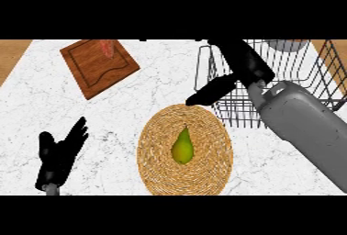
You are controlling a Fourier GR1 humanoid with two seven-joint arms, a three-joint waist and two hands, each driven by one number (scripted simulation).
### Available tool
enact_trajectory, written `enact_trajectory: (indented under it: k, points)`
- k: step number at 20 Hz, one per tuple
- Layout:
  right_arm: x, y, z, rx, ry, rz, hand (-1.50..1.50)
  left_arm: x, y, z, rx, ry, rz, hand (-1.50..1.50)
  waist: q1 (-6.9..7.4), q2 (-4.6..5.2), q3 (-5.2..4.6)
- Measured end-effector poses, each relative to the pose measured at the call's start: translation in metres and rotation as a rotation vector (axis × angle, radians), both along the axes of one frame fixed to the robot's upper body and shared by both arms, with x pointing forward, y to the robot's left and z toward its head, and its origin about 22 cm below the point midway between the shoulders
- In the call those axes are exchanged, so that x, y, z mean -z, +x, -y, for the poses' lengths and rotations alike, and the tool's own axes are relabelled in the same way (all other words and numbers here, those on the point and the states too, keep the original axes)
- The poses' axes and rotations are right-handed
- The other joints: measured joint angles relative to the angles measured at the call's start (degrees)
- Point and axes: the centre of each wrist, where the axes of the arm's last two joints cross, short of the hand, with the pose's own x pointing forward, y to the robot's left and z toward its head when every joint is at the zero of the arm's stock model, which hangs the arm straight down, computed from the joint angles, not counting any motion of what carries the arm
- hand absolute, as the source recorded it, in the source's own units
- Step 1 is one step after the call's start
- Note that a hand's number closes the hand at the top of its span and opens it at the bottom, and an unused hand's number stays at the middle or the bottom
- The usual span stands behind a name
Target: Pick the pear from the placemat and place it in the basket
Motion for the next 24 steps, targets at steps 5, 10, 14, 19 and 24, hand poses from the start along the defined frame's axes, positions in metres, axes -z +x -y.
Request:
enact_trajectory:
  k: [5, 10, 14, 19, 24]
  points:
    - [-0.063, 0.003, 0.025, -0.062, -0.188, -0.096, -1.5, 0.0, -0.003, -0.004, -0.011, -0.003, 0.005, 0.0, -0.47, 0.28, 0.16]
    - [-0.092, 0.003, 0.046, -0.162, -0.324, -0.247, -1.5, -0.003, -0.004, -0.004, -0.012, 0.0, 0.008, 0.0, -0.4, 0.56, 0.2]
    - [-0.106, 0.0, 0.06, -0.21, -0.383, -0.31, -1.5, 0.0, -0.007, 0.002, -0.008, -0.003, 0.018, 0.0, -0.41, 0.62, 0.26]
    - [-0.099, -0.003, 0.068, -0.248, -0.388, -0.341, -1.5, 0.001, -0.008, -0.002, -0.004, -0.002, 0.023, 0.0, -0.37, 0.65, 0.34]
    - [-0.081, -0.007, 0.064, -0.253, -0.372, -0.357, -1.5, 0.0, -0.01, -0.002, 0.0, -0.004, 0.023, 0.0, -0.26, 0.72, 0.3]
